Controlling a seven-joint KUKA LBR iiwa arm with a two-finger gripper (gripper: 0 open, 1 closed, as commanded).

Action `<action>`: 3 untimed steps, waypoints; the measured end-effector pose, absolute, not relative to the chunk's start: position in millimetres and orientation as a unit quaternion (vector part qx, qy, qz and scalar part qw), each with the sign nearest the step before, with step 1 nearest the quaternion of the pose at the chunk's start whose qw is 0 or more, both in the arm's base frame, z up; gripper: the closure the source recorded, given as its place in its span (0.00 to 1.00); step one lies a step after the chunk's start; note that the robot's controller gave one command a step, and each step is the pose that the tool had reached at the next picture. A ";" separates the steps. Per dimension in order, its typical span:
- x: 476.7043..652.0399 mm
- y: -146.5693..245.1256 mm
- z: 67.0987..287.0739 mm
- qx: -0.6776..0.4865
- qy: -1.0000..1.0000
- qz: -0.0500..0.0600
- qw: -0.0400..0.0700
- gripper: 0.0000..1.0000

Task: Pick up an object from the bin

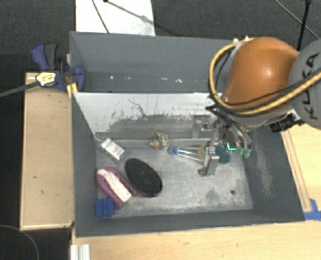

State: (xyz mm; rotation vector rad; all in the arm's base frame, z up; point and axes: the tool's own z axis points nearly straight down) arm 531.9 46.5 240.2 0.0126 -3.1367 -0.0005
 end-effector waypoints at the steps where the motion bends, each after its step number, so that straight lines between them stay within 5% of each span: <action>1: 551.1 -22.9 162.0 0.175 -0.985 0.001 0.002 0.00; 2: 587.5 -50.6 95.1 0.201 -0.980 0.000 -0.001 0.00; 3: 583.3 -78.8 69.0 0.198 -0.980 0.000 0.000 0.00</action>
Offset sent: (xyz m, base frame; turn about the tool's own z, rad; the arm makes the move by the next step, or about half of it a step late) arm 0.0197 -0.0668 -0.0766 -0.3484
